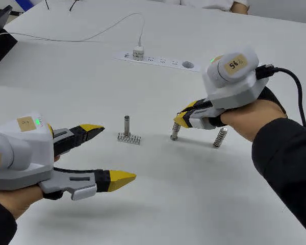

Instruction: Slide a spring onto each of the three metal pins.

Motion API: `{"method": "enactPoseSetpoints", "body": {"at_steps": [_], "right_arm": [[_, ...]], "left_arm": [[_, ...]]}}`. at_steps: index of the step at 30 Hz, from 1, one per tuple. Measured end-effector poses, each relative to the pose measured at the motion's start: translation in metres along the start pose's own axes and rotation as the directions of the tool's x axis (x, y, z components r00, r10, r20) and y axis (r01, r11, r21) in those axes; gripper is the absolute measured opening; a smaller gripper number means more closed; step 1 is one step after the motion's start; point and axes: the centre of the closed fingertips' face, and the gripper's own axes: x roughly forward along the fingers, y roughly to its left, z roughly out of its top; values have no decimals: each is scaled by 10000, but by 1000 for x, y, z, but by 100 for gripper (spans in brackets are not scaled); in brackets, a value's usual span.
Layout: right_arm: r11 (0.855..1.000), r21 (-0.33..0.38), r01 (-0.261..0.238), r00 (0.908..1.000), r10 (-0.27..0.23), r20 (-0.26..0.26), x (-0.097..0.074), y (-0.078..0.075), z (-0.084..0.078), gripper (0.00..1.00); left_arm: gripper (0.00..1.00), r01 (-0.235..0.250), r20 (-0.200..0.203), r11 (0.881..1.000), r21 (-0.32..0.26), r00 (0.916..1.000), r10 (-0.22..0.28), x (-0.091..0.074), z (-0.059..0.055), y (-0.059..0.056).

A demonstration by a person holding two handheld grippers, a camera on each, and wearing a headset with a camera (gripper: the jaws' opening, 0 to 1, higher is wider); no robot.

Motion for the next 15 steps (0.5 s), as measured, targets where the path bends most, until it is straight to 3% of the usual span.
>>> {"method": "enactPoseSetpoints", "body": {"at_steps": [15], "right_arm": [[9999,107,20,9997,-17,-243,14,2,-13,12]], "left_arm": [[77,24,-34,10000,-11,10000,-24,0,-1,1]]}}
